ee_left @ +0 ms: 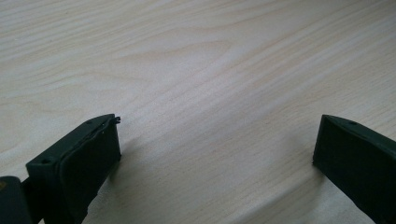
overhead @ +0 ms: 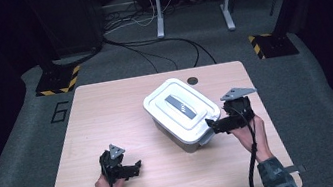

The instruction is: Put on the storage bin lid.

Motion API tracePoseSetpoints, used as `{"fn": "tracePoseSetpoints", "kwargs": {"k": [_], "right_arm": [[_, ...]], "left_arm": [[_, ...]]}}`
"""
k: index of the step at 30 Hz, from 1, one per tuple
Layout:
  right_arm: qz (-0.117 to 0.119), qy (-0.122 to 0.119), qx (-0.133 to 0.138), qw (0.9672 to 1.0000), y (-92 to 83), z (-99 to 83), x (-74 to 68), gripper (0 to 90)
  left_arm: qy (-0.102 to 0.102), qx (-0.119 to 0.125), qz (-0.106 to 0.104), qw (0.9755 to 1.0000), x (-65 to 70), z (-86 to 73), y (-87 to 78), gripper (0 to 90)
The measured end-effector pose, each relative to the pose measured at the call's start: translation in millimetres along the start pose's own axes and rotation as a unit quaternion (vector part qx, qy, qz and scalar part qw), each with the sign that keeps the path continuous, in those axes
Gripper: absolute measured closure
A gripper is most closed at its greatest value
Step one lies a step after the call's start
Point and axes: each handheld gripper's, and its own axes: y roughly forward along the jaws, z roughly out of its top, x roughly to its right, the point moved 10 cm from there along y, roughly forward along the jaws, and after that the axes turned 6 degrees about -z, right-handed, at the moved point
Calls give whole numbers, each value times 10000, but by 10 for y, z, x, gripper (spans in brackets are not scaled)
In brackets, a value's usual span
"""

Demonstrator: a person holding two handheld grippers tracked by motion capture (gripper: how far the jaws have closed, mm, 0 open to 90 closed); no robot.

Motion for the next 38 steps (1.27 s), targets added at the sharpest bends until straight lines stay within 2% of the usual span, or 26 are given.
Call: {"fn": "tracePoseSetpoints", "kwargs": {"k": [9,17,19,23,24,28,31,33,34,38], "right_arm": [[-95,396,-99,9991,-37,-502,201,0],[-298,659,-368,9967,54,-1033,316,0],[-382,705,-472,9957,108,-1231,339,0],[-501,747,-616,9940,162,-1456,363,0],[-593,778,-627,9932,172,-1508,380,0],[-745,1022,-646,9899,196,-1669,431,0],[-951,1077,-625,9877,207,-1756,487,0],[-983,1077,-582,9876,219,-1778,502,0],[-1099,1073,-605,9863,238,-1814,528,0],[-1073,1047,-669,9864,286,-1889,519,0]], "left_arm": [[51,-48,-14,10000,-4,-5,-4,1],[52,-46,-14,10000,-4,-4,-3,1],[53,-46,-14,10000,-4,-4,-3,1],[52,-46,-15,10000,-4,-4,-3,1],[51,-46,-15,10000,-4,-4,-3,1],[52,-46,-16,10000,-4,-3,-2,1],[55,-47,-17,10000,-4,-3,-2,1],[61,-48,-12,10000,-6,-2,-2,1],[61,-48,-12,10000,-6,-2,-2,1],[62,-64,-7,10000,-7,-4,-3,1]]}}
